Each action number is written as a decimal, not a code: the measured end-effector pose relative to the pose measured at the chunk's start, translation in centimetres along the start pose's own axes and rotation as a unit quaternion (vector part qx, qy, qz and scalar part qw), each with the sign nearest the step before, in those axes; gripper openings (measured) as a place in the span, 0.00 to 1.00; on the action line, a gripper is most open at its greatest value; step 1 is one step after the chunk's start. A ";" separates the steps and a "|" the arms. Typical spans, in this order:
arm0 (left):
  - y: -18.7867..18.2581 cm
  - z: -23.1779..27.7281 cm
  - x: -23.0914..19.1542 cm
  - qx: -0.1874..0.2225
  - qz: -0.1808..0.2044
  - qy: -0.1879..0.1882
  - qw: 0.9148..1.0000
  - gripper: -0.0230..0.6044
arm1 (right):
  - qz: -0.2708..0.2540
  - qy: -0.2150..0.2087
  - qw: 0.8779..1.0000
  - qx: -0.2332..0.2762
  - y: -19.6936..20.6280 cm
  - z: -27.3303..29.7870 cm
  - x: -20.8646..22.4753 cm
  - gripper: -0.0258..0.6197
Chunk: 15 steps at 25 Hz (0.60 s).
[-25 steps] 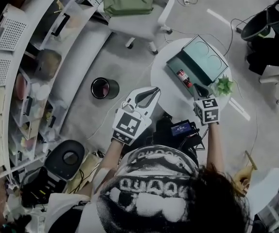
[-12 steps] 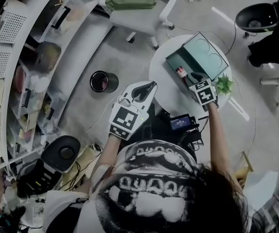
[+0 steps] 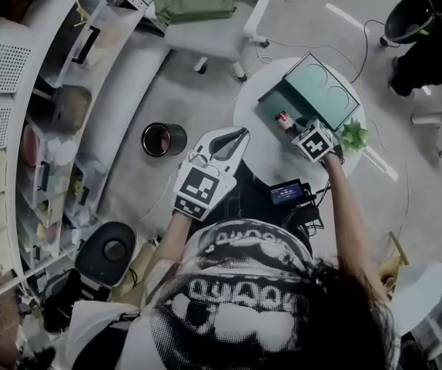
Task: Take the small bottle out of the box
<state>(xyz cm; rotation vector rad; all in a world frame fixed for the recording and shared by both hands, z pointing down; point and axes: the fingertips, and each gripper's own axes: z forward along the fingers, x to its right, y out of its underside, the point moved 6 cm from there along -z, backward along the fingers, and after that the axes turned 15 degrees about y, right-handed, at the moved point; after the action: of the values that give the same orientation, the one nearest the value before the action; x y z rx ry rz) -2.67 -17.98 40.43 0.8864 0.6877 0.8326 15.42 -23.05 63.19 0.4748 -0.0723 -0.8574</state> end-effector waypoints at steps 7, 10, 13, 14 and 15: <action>0.1 1.2 -2.9 -0.010 -0.004 0.026 1.000 0.06 | 0.011 -0.026 0.999 -0.020 -0.2 1.3 0.4 0.31; 0.2 1.7 -4.1 -0.013 -0.005 0.036 0.999 0.06 | 0.013 -0.028 0.999 -0.031 -0.2 1.9 0.5 0.31; 0.1 2.1 -5.4 -0.015 -0.005 0.045 0.999 0.06 | 0.002 -0.014 0.999 -0.036 -0.9 2.6 0.6 0.32; 0.0 2.2 -5.9 -0.015 -0.004 0.049 0.999 0.06 | -0.002 -0.008 0.999 -0.036 -1.1 2.8 0.8 0.32; 0.0 2.3 -6.3 -0.015 -0.004 0.052 0.999 0.06 | -0.002 -0.003 0.999 -0.038 -1.3 3.1 0.9 0.33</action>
<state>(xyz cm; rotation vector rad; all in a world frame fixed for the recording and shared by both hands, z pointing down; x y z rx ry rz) -4.01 -24.14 42.59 0.8163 0.7668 0.8851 14.32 -25.55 65.29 0.4017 -0.0434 -0.8633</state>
